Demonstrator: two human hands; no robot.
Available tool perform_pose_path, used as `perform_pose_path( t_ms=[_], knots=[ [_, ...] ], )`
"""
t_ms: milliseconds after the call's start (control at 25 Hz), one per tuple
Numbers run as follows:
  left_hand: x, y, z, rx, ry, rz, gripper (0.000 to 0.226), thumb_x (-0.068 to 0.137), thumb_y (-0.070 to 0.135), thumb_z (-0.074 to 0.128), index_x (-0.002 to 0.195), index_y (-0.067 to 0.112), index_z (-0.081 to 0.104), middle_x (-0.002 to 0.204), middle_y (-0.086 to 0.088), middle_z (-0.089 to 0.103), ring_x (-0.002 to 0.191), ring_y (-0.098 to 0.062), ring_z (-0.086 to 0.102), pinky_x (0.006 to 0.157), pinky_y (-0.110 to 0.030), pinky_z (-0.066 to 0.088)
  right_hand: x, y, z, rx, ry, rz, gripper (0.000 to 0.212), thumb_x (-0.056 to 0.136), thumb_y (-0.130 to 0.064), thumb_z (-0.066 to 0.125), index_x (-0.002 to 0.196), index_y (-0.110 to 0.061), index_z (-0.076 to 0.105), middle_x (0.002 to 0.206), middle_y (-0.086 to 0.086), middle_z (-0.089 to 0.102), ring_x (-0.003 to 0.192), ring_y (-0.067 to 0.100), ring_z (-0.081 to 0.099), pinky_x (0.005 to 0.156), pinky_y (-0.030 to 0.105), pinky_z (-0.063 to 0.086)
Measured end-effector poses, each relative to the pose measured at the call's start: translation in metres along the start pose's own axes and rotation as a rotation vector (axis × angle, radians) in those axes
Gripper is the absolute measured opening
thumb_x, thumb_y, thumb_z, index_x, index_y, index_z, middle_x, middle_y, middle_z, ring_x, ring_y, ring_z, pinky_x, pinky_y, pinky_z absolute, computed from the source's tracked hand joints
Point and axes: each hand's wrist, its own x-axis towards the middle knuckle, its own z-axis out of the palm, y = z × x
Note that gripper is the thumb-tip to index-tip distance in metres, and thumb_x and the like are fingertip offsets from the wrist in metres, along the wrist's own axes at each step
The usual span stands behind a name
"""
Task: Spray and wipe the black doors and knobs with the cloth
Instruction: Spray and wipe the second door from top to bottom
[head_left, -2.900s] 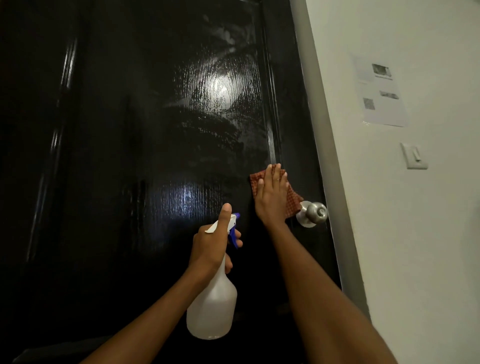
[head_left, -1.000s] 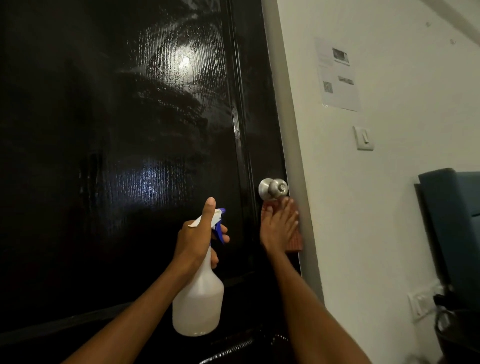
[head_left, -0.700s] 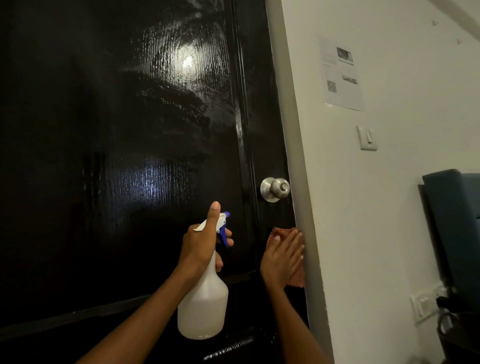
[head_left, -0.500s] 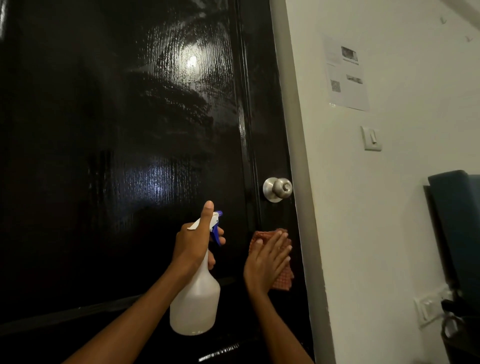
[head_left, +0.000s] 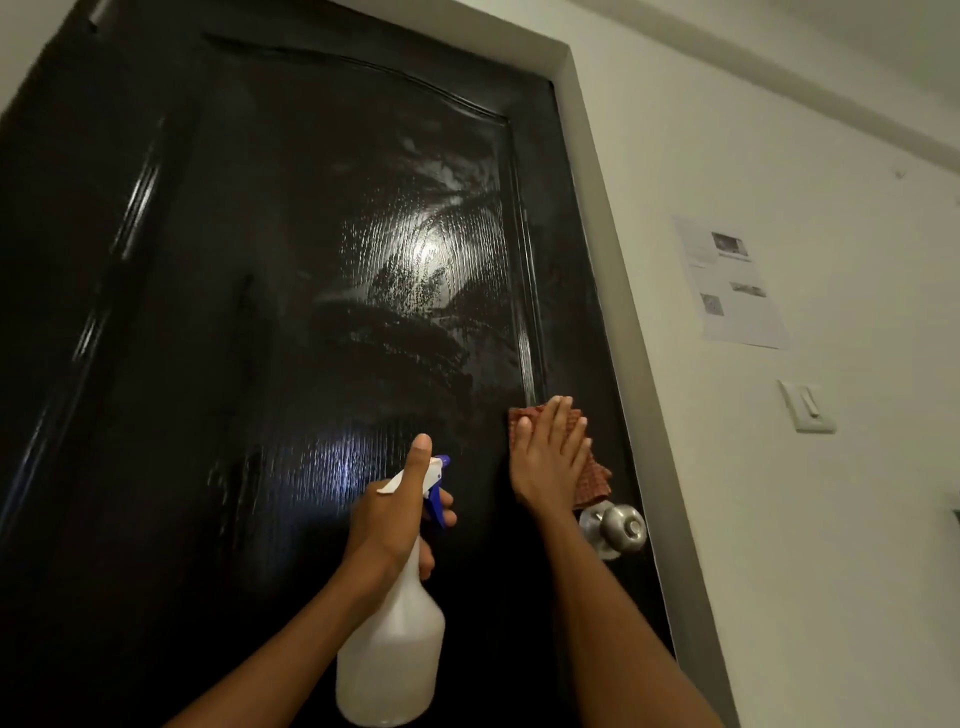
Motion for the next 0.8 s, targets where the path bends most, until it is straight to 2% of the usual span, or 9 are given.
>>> perform_pose_path(
  t_ms=[120, 240, 280, 440, 480, 600, 640, 720, 800],
  knots=[
    [0.02, 0.019, 0.004, 0.011, -0.037, -0.005, 0.084, 0.088, 0.077, 0.035, 0.085, 0.002, 0.072, 0.075, -0.011, 0.075, 0.042, -0.029, 0.056, 0.042, -0.028, 0.046, 0.02, 0.006, -0.002, 0.05, 0.08, 0.222, 0.067, 0.11, -0.05, 0.012, 0.164, -0.019, -0.014, 0.172, 0.002, -0.019, 0.158, 0.029, -0.017, 0.125, 0.046, -0.014],
    [0.029, 0.03, 0.006, 0.018, -0.088, -0.014, 0.081, 0.088, 0.077, 0.034, 0.086, 0.006, 0.072, 0.078, -0.011, 0.076, 0.041, -0.025, 0.056, 0.042, -0.028, 0.048, 0.043, -0.002, -0.019, 0.188, 0.171, 0.563, 0.07, 0.11, -0.05, 0.015, 0.164, -0.014, -0.012, 0.173, 0.008, -0.014, 0.158, 0.035, -0.012, 0.127, 0.05, -0.01],
    [0.031, 0.033, 0.005, 0.021, -0.098, -0.006, 0.077, 0.088, 0.076, 0.034, 0.087, 0.009, 0.072, 0.08, -0.012, 0.076, 0.041, -0.024, 0.056, 0.041, -0.028, 0.048, 0.054, -0.007, -0.027, 0.213, 0.149, 0.576, 0.07, 0.11, -0.051, 0.015, 0.163, -0.014, -0.013, 0.172, 0.009, -0.015, 0.158, 0.037, -0.013, 0.126, 0.051, -0.011],
    [0.025, 0.033, 0.003, -0.001, -0.127, -0.01, 0.07, 0.09, 0.075, 0.034, 0.089, 0.017, 0.072, 0.082, -0.013, 0.075, 0.04, -0.023, 0.055, 0.039, -0.027, 0.048, 0.067, 0.008, -0.036, -0.019, 0.009, 0.019, 0.066, 0.111, -0.053, 0.014, 0.164, -0.023, -0.012, 0.172, 0.001, -0.017, 0.157, 0.026, -0.017, 0.119, 0.041, -0.019],
    [0.021, 0.029, 0.002, -0.003, -0.132, -0.017, 0.07, 0.09, 0.075, 0.033, 0.088, 0.017, 0.072, 0.081, -0.013, 0.075, 0.04, -0.023, 0.055, 0.039, -0.027, 0.048, 0.061, 0.02, -0.038, -0.034, 0.013, 0.02, 0.066, 0.111, -0.053, 0.013, 0.164, -0.023, -0.011, 0.172, 0.001, -0.015, 0.158, 0.025, -0.015, 0.12, 0.041, -0.018],
    [0.006, 0.013, 0.004, 0.017, -0.15, -0.022, 0.075, 0.088, 0.076, 0.032, 0.087, 0.011, 0.071, 0.08, -0.011, 0.075, 0.041, -0.024, 0.055, 0.04, -0.027, 0.049, 0.038, 0.049, -0.038, 0.049, 0.05, 0.376, 0.068, 0.11, -0.051, 0.013, 0.165, -0.017, -0.01, 0.174, 0.007, -0.01, 0.159, 0.029, -0.009, 0.125, 0.05, -0.01],
    [0.002, 0.008, 0.005, 0.018, -0.151, -0.024, 0.078, 0.086, 0.077, 0.032, 0.087, 0.009, 0.071, 0.079, -0.01, 0.076, 0.041, -0.024, 0.055, 0.041, -0.027, 0.049, 0.032, 0.046, -0.037, 0.05, 0.054, 0.423, 0.069, 0.11, -0.052, 0.012, 0.165, -0.016, -0.011, 0.173, 0.008, -0.01, 0.159, 0.031, -0.009, 0.126, 0.051, -0.009],
    [-0.005, 0.0, 0.008, 0.02, -0.145, -0.03, 0.082, 0.085, 0.078, 0.032, 0.086, 0.006, 0.071, 0.077, -0.009, 0.076, 0.042, -0.026, 0.056, 0.042, -0.028, 0.049, 0.021, 0.035, -0.03, -0.01, 0.07, 0.302, 0.069, 0.11, -0.052, 0.012, 0.164, -0.016, -0.012, 0.173, 0.008, -0.014, 0.159, 0.031, -0.013, 0.126, 0.049, -0.011],
    [-0.011, -0.009, 0.008, 0.023, -0.132, -0.027, 0.081, 0.089, 0.076, 0.032, 0.084, 0.006, 0.072, 0.075, -0.009, 0.076, 0.044, -0.029, 0.056, 0.042, -0.028, 0.048, -0.002, 0.031, -0.012, -0.114, 0.065, -0.034, 0.066, 0.111, -0.051, 0.016, 0.165, -0.022, -0.008, 0.172, -0.001, -0.016, 0.158, 0.023, -0.016, 0.126, 0.042, -0.015]
  ],
)
